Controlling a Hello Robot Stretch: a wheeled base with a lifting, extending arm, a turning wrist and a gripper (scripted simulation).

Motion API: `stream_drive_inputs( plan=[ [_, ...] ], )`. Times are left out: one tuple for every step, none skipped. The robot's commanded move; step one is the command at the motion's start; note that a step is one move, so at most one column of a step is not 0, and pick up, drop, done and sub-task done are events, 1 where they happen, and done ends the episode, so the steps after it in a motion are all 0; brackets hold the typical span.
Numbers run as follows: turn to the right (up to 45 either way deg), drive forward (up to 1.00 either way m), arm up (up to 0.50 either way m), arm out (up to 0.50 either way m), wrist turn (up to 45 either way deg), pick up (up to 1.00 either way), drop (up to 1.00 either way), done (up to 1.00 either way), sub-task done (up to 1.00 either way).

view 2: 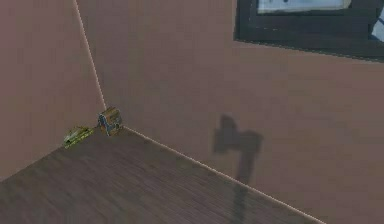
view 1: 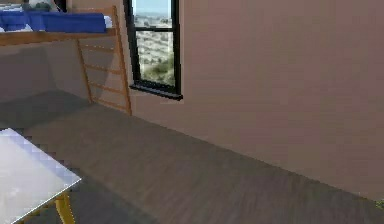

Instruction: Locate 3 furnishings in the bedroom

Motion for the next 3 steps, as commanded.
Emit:
stream_drive_inputs(
  plan=[
    [0.0,0.75,0.00,0.00,0.0,0.00,0.00,0.00,0.00],
    [-12.0,0.00,0.00,0.00,0.0,0.00,0.00,0.00,0.00],
    [0.0,0.65,0.00,0.00,0.0,0.00,0.00,0.00,0.00]
  ],
)
